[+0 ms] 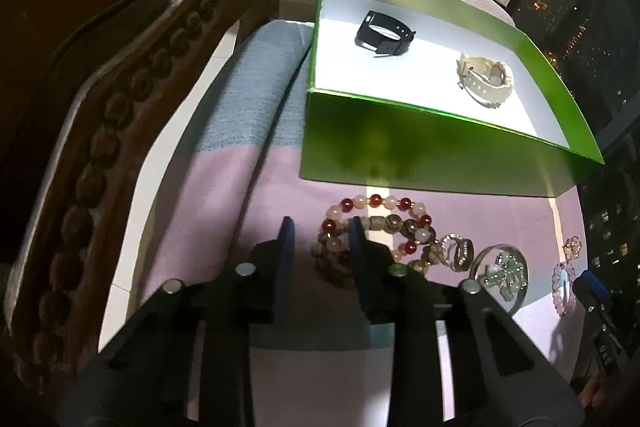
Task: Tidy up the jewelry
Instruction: 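Move the left tool to the red-and-brown bead bracelet and close on it, then close the right tool on the pink bead bracelet while the left tool holds its bracelet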
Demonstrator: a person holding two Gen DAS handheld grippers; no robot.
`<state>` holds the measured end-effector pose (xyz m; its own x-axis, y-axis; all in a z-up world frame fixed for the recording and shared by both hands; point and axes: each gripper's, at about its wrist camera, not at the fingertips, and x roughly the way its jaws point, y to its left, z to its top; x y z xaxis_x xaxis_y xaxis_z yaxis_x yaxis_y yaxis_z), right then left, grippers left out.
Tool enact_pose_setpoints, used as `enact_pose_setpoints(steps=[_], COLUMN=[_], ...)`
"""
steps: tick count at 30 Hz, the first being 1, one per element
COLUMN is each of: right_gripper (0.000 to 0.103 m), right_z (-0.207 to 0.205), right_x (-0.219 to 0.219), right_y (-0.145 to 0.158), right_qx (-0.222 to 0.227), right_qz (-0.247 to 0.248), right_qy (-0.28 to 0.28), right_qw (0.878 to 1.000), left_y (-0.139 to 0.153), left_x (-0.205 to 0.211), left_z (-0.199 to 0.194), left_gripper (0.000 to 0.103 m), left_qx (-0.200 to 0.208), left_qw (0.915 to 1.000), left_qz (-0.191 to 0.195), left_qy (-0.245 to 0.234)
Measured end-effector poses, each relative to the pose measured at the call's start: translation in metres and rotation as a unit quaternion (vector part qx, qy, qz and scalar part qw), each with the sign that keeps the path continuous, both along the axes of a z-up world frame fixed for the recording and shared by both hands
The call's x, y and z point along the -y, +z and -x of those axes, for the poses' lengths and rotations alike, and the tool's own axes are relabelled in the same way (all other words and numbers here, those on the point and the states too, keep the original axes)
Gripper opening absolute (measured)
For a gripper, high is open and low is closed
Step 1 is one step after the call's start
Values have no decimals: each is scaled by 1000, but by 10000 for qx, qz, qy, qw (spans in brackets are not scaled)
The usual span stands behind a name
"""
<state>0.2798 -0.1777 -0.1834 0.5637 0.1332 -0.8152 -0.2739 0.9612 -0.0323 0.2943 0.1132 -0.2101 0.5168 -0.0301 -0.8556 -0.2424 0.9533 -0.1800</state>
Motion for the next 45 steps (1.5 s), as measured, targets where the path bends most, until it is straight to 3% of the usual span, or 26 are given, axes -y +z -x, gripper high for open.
enact_pose_setpoints(steps=[9,12,17,21,22,28,30,33,40,41,42,45], right_gripper=[0,0,0,2,7,10,10,18,19,17,8,8], right_z=[0,0,3,7,7,1,1,2,1,1,1,2], right_x=[-3,-4,2,13,15,21,16,12,3,1,0,2], right_y=[-6,-10,-1,11,11,1,-1,-1,-10,-10,-11,-9], right_qx=[-28,-181,-34,215,241,45,32,28,6,18,-11,-109], right_qz=[92,22,-111,-262,-240,-168,-152,-180,92,129,82,-111], right_qy=[25,81,-10,-117,-140,-223,-167,-118,-88,-45,8,19], right_qw=[10000,9998,9999,9994,9993,9996,9997,9998,9999,9999,10000,9999], left_y=[-2,-1,15,37,42,86,95,107,117,119,120,125], left_x=[2,1,0,7,10,32,35,39,45,46,47,46], left_z=[-1,-1,8,21,25,53,59,70,89,92,95,107], left_gripper=[10,8,8,8,8,8,8,8,8,8,8,8], left_qx=[93,158,486,831,915,1537,1624,1694,1729,1731,1728,1719], left_qw=[9999,9998,9987,9960,9951,9856,9837,9818,9803,9802,9803,9807], left_qz=[74,95,125,246,245,97,76,65,-6,-6,-12,0], left_qy=[-47,-54,-38,-228,-282,-692,-766,-857,-960,-961,-961,-935])
